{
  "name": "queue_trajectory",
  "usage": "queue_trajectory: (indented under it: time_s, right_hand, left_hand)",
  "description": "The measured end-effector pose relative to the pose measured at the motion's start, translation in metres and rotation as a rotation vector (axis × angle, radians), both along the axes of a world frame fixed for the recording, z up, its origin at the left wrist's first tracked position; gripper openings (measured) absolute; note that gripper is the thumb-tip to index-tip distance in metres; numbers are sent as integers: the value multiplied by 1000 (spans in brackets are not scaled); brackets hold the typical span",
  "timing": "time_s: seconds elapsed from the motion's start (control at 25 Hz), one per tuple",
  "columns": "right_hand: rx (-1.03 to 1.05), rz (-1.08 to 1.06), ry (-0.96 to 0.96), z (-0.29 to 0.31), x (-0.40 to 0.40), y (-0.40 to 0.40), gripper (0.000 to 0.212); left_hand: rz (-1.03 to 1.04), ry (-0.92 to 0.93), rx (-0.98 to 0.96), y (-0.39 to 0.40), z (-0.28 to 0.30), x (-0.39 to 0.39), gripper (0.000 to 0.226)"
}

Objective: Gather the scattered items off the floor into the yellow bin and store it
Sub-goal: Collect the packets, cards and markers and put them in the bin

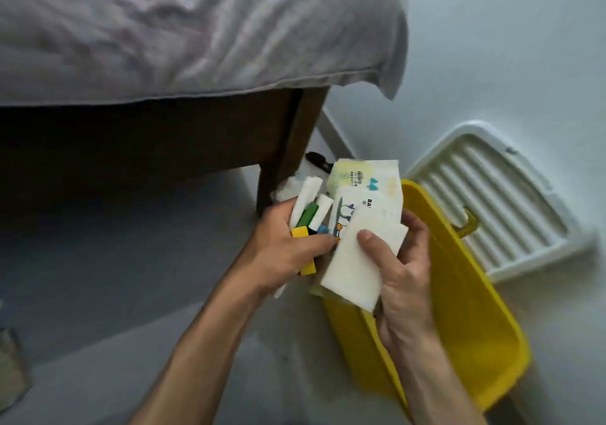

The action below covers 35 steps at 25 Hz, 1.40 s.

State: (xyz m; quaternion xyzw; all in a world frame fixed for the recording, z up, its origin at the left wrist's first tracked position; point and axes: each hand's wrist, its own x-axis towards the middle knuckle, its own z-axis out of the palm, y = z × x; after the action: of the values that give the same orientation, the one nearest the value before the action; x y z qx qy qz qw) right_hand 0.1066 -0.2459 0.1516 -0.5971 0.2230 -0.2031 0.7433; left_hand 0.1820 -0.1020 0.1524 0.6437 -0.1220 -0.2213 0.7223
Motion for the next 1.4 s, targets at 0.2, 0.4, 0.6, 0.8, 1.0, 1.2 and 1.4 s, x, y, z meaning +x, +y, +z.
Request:
queue_trajectory:
  time_s: [0.2,0.4,0.6,0.8,1.0,1.2,1.4]
  right_hand:
    - [-242,-192,180,17,-25,-75,60]
    - [-636,-175,446,1,-16,-85,57]
    - [-610,13,297,-11,22,-34,51]
    - [-536,445,210,-49,59,86,42]
    - [-536,905,275,-100,47,217,42]
    - [-708,1308,324,-148,18,301,27]
    - [-1073,1547,208,-188,-11,318,25]
  left_hand:
    - [-109,-124,160,-99,-5,0,52]
    - [-120,329,-47,-118,-43,5,78]
    - [161,242,-120,-65,-53,17,40]
    - [592,267,-54,62,-83,4,34]
    - [1006,326,177,193,-126,-43,26]
    - [1371,529,530,296,-172,-128,15]
    - [1516,681,905,343,-212,-186,25]
